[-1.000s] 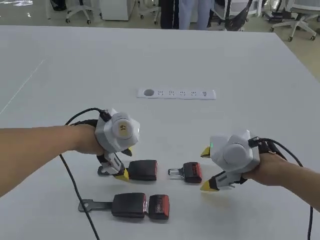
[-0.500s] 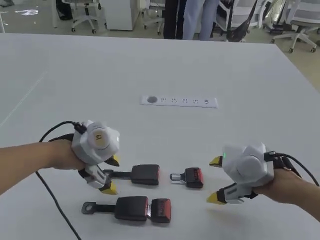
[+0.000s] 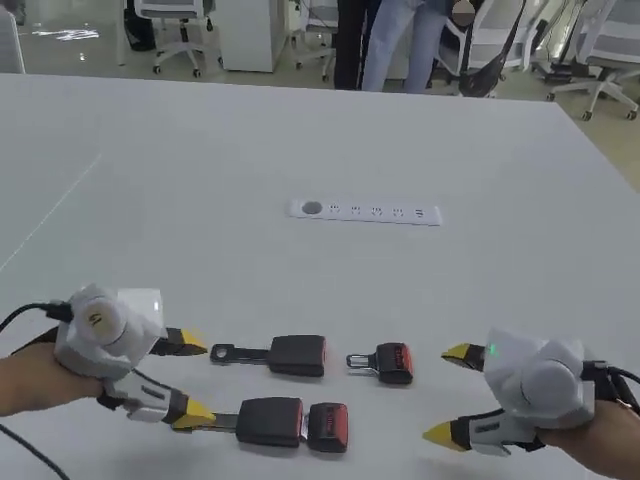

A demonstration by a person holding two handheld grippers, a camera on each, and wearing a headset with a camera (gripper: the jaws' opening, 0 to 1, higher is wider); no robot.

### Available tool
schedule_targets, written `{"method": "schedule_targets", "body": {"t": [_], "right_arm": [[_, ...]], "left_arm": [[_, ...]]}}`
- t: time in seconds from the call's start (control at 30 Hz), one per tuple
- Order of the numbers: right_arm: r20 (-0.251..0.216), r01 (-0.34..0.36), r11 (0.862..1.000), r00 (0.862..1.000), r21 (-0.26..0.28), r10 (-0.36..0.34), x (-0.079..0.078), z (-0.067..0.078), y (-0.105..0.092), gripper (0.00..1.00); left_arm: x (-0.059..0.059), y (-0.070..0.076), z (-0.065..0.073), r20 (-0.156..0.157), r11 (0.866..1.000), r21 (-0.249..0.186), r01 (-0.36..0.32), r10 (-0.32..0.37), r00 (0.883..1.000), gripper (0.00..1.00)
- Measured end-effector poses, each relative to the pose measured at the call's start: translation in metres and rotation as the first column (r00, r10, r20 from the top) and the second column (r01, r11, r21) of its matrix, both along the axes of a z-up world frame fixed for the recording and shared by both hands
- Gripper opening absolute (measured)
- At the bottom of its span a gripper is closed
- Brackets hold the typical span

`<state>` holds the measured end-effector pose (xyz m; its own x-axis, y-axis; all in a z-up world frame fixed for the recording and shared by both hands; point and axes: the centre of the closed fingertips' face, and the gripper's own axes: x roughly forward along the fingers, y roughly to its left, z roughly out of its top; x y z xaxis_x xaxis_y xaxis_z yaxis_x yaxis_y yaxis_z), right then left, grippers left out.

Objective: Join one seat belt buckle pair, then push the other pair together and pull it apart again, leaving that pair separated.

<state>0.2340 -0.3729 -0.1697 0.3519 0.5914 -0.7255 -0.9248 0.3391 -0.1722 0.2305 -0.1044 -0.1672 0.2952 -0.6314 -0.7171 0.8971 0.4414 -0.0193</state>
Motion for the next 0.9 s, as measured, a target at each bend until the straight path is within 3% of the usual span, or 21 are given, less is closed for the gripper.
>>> {"method": "schedule_targets", "body": {"t": [0.1, 0.17, 0.27, 0.33, 0.57, 0.67, 0.77, 0.9], "right_arm": [[0.001, 0.039, 0.999, 0.999, 0.035, -0.039, -0.006, 0.0, -0.002, 0.6], [-0.005, 0.076, 0.994, 0.997, 0.074, -0.075, -0.01, 0.0, -0.002, 0.61], [-0.001, 0.11, 0.988, 0.994, 0.105, -0.11, -0.015, 0.0, -0.002, 0.64], [-0.002, 0.138, 0.981, 0.99, 0.14, -0.139, -0.02, 0.003, 0.001, 0.65], [0.011, 0.184, 0.963, 0.982, 0.196, -0.19, -0.031, 0.007, 0.009, 0.77], [0.008, 0.199, 0.956, 0.979, 0.215, -0.206, -0.038, 0.011, 0.014, 0.81], [0.013, 0.213, 0.95, 0.975, 0.23, -0.222, -0.038, 0.009, 0.015, 0.87], [0.02, 0.231, 0.937, 0.969, 0.262, -0.245, -0.039, 0.011, 0.019, 0.97]], "left_arm": [[-0.011, 0.002, 0.002, 0.008, 0.997, -0.06, -0.056, 0.056, 0.998, 0.6], [-0.015, 0.003, 0.005, 0.032, 0.991, -0.086, -0.1, 0.103, 0.994, 0.63], [-0.019, 0.006, 0.008, 0.053, 0.971, -0.162, -0.174, 0.184, 0.981, 0.68], [-0.023, 0.004, 0.011, 0.062, 0.963, -0.186, -0.193, 0.208, 0.976, 0.72], [-0.037, 0.001, 0.008, 0.114, 0.952, -0.212, -0.22, 0.247, 0.962, 0.87], [-0.045, 0.002, 0.002, 0.087, 0.932, -0.249, -0.263, 0.292, 0.953, 0.93], [-0.052, -0.004, 0.003, 0.101, 0.934, -0.244, -0.262, 0.293, 0.951, 0.98], [-0.05, -0.003, 0.004, 0.1, 0.927, -0.257, -0.273, 0.307, 0.947, 1.0]]}}
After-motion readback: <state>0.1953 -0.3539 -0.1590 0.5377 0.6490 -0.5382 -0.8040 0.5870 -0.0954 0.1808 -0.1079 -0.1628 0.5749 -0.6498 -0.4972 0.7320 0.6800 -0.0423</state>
